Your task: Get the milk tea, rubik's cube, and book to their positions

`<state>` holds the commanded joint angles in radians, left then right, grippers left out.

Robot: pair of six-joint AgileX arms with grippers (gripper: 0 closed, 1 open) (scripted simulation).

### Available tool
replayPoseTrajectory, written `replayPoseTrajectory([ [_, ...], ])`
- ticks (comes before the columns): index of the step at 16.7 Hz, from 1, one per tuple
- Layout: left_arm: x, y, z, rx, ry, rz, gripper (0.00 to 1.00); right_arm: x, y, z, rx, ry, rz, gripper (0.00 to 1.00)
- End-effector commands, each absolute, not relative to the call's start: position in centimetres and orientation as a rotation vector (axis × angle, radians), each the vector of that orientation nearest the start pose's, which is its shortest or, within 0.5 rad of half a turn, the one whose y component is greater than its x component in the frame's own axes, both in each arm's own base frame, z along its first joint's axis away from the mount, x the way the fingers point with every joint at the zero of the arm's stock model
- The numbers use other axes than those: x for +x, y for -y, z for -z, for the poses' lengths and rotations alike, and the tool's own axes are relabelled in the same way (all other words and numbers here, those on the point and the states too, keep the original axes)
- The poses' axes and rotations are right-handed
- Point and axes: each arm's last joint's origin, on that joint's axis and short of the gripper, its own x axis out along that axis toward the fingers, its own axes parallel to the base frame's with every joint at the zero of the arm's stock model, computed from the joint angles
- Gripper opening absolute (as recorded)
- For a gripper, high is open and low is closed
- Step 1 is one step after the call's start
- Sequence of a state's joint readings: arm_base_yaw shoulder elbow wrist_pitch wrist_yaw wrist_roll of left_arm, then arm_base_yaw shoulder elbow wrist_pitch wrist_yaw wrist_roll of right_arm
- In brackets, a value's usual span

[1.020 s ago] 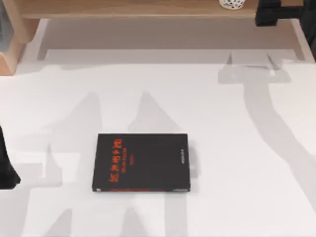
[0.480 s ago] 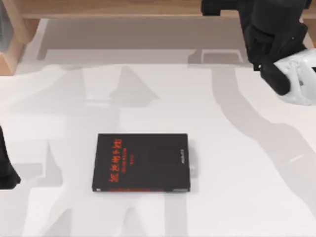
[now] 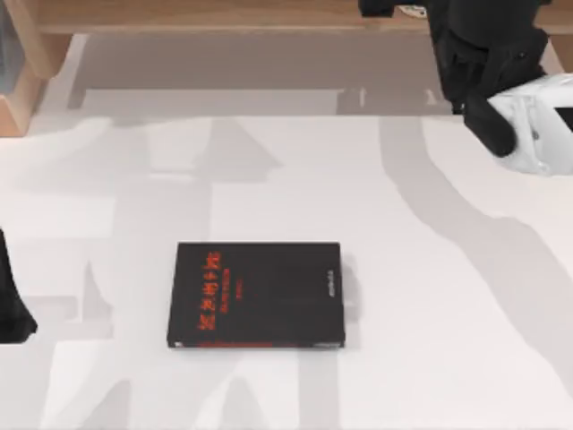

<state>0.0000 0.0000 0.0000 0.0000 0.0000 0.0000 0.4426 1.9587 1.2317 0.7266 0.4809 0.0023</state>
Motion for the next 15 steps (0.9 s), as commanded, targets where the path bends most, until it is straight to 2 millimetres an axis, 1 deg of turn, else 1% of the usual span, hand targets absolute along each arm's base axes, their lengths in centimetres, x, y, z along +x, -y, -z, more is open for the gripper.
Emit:
replayPoseTrajectory([
  [5,10.6,0.1,-16.0,0.0,0.0,0.0,1.0,45.1,-18.2,-22.7,-0.01,0.009,0.016,1.0],
  [7,10.6,0.1,-16.0,0.0,0.0,0.0,1.0,46.4,-18.1,-22.7,-0.01,0.009,0.016,1.0],
  [9,10.6,0.1,-16.0,0.0,0.0,0.0,1.0,47.0,-18.0,-22.6,-0.011,0.008,0.016,1.0],
  [12,10.6,0.1,-16.0,0.0,0.0,0.0,1.0,47.0,-18.0,-22.6,-0.011,0.008,0.016,1.0],
  [15,10.6,0.1,-16.0,0.0,0.0,0.0,1.0,47.0,-18.0,-22.6,-0.011,0.008,0.016,0.77],
])
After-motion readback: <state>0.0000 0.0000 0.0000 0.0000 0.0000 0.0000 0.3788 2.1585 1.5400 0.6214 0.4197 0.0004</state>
